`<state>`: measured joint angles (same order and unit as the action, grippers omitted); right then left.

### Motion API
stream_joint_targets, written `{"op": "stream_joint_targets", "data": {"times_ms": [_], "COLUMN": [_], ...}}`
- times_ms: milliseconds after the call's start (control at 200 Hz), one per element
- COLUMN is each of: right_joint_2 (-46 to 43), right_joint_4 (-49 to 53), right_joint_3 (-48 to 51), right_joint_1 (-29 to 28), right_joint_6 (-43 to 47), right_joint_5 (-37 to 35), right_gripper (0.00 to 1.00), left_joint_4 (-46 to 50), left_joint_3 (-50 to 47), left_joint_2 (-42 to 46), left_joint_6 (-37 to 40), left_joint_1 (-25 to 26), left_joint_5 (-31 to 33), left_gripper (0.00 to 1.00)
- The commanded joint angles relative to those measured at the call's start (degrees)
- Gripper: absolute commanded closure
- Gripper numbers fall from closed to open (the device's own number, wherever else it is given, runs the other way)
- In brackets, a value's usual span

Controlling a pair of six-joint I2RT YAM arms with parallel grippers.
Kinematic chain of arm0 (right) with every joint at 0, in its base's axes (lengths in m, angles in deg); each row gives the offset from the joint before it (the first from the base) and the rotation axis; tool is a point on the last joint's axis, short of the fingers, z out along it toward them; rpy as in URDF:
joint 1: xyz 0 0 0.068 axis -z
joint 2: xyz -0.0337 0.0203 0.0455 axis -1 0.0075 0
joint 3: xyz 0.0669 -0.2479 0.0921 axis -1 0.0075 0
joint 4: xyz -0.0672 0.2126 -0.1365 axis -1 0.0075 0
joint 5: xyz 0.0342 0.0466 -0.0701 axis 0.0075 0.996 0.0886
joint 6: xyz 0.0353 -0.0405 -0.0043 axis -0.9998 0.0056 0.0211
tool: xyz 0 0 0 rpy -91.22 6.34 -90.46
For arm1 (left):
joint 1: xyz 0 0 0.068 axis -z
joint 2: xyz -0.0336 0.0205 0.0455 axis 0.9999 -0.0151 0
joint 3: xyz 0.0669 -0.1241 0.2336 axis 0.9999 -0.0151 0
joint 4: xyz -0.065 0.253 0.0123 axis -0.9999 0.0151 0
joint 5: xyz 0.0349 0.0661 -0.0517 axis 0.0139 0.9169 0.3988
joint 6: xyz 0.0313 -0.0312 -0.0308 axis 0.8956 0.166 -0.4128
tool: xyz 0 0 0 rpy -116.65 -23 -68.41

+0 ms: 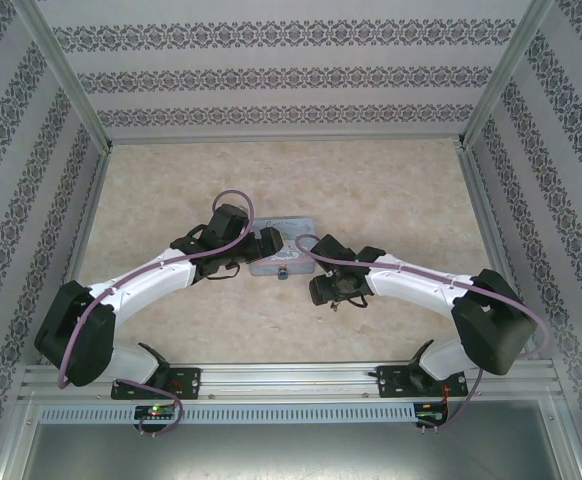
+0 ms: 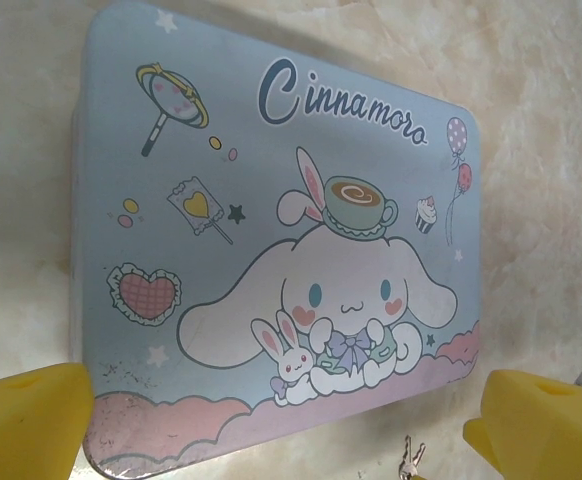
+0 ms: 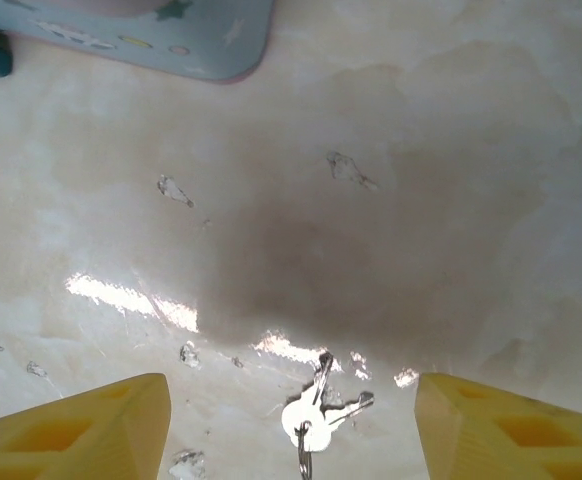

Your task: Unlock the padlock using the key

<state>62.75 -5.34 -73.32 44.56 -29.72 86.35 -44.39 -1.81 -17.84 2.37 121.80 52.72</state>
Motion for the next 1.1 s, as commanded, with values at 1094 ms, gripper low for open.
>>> {"op": "stream_joint_targets", "data": {"times_ms": [1094], "right_joint_2": [3.5], "right_joint_4": [3.87], "right_joint_3": [-0.37], "right_joint_1": [-8.19], "right_joint_6": [5.69], "right_joint_5": [-7.91], "right_gripper": [0.43], "left_joint_4": [-1.56], "left_joint_3": [0.93], "left_joint_2": [-0.37], "left_joint_6": [-0.56], "left_joint_1": [0.83], "left_joint_5": [-1.08], "left_gripper": [0.0]}}
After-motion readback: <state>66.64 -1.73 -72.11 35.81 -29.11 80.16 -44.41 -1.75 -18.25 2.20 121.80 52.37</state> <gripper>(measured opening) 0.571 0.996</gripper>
